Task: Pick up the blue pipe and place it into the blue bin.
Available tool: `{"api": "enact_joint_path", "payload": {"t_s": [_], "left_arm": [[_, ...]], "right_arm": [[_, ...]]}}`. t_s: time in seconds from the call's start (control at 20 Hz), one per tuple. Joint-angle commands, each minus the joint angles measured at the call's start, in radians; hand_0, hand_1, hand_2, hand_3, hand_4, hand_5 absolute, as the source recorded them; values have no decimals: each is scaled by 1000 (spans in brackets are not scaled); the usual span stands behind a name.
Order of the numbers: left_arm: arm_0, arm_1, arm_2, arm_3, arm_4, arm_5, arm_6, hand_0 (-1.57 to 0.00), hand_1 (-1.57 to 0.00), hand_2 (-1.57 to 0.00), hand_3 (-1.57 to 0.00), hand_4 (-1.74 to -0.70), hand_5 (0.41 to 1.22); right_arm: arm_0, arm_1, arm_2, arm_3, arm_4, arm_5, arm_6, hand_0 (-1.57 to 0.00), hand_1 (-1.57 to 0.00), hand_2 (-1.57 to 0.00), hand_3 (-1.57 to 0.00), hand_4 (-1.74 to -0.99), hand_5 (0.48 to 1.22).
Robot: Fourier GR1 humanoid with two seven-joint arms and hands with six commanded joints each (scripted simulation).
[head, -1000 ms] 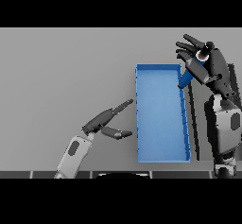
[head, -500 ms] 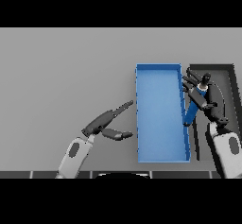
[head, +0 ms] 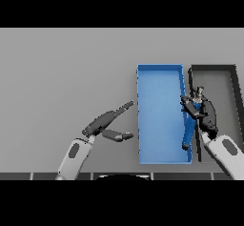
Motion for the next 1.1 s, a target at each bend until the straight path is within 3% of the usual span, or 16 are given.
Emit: {"api": "enact_joint_path", "payload": {"t_s": [0.0, 0.1, 0.15, 0.3, 0.4, 0.65, 0.85, 1.05], "left_arm": [[2, 0, -2, -1, 0, -1, -2, 1, 1, 1, 1, -878, 422], [8, 0, -8, -2, -6, 0, -7, 1, 1, 1, 1, -878, 427], [18, 3, -10, -14, -3, -1, -14, 1, 1, 1, 1, -878, 428], [9, 3, -3, -21, 12, -8, 12, 1, 1, 1, 1, -884, 429], [17, -2, -10, -21, 5, -3, 12, 1, 1, 1, 1, -886, 428], [17, -6, -9, -26, 4, 3, 17, 1, 1, 1, 1, -885, 428], [22, 2, -4, -29, 9, 0, 11, 1, 1, 1, 1, -888, 429], [16, -8, -14, -22, -6, 6, 29, 1, 1, 1, 1, -886, 431]], "right_arm": [[-7, -12, 14, 8, -12, 1, 0, -937, -855, -856, -504, -1503, 1221], [-40, -68, 85, 33, -69, 12, -6, -599, -547, -548, -322, -1337, 1221], [-88, -107, 148, 43, -93, 20, -10, -479, -437, -438, -258, -1275, 1186], [-195, -197, 300, 64, -122, 81, -1, -245, -223, -224, -131, -1142, 1030], [-213, -219, 353, 74, -160, 77, 0, -156, -143, -143, -84, -1083, 934], [-336, -277, 543, 97, -232, 79, 0, -51, -46, -46, -27, -1051, 787], [-368, -260, 582, 127, -232, 63, 0, -20, -18, -18, -10, -1033, 696], [-397, -269, 607, 135, -260, 75, -10, -8, -7, -7, -4, -1022, 665]]}}
